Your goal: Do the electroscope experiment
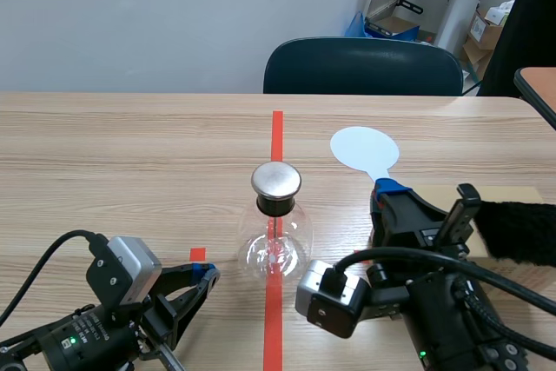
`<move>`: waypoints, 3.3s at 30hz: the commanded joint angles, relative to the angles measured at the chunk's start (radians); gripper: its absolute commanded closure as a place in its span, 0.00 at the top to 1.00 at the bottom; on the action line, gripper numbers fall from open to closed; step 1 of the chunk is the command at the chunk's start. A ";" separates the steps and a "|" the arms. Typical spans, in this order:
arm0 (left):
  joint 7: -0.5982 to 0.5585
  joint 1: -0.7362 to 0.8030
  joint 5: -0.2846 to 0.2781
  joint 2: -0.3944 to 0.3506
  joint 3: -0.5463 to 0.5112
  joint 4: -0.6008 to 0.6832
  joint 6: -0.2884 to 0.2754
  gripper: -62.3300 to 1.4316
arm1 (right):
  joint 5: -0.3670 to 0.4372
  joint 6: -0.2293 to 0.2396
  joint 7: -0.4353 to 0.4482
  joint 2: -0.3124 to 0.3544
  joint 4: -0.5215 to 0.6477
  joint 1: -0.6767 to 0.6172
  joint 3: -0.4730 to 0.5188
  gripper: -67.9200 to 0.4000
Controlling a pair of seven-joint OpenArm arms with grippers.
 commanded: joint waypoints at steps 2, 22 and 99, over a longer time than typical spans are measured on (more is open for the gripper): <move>-0.012 -0.013 -0.004 0.007 -0.006 0.027 -0.001 0.07 | -0.005 0.004 -0.004 0.003 0.015 0.012 0.007 0.02; -0.011 -0.036 -0.036 0.013 -0.006 0.039 -0.001 0.07 | -0.005 0.003 -0.005 0.003 0.015 0.012 0.008 0.02; -0.011 -0.036 -0.036 0.013 -0.006 0.039 -0.001 0.07 | -0.005 -0.012 -0.008 0.003 0.015 0.012 0.008 0.02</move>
